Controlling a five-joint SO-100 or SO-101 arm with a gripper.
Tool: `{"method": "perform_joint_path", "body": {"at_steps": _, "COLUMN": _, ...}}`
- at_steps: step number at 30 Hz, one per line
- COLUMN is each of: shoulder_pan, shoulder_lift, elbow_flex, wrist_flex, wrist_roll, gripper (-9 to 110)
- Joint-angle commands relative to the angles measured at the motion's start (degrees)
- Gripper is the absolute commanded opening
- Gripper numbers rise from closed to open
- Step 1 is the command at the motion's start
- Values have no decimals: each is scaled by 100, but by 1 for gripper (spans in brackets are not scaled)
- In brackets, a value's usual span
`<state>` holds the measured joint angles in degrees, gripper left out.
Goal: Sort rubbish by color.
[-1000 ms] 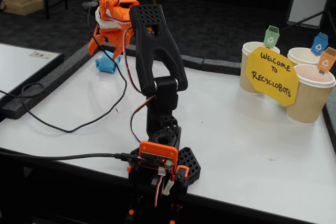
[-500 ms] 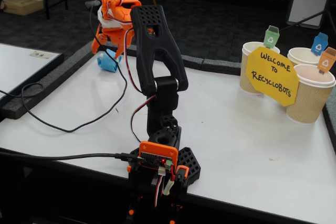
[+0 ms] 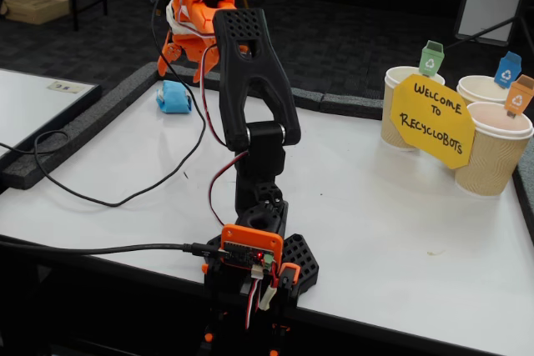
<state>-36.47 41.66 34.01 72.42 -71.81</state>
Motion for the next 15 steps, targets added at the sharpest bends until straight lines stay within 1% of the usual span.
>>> {"method": "perform_joint_path", "body": {"at_steps": 1, "shoulder_pan": -105, "shoulder_lift": 255, "elbow_flex": 53, "wrist_flex": -246, "wrist_roll": -44, "gripper": 19}}
{"method": "perform_joint_path", "body": {"at_steps": 8, "shoulder_pan": -246, "shoulder_lift": -176, "elbow_flex": 255, "wrist_flex": -650, "wrist_roll": -44, "gripper": 18}}
{"method": "perform_joint_path", "body": {"at_steps": 11, "shoulder_pan": -246, "shoulder_lift": -343, "elbow_flex": 255, "wrist_flex": -800, "wrist_roll": -44, "gripper": 15}}
{"method": "perform_joint_path", "body": {"at_steps": 12, "shoulder_pan": -246, "shoulder_lift": -387, "elbow_flex": 255, "wrist_flex": -835, "wrist_roll": -44, "gripper": 13}}
{"method": "perform_joint_path", "body": {"at_steps": 15, "shoulder_pan": -246, "shoulder_lift": -431, "elbow_flex": 255, "wrist_flex": -879, "wrist_roll": -44, "gripper": 1}}
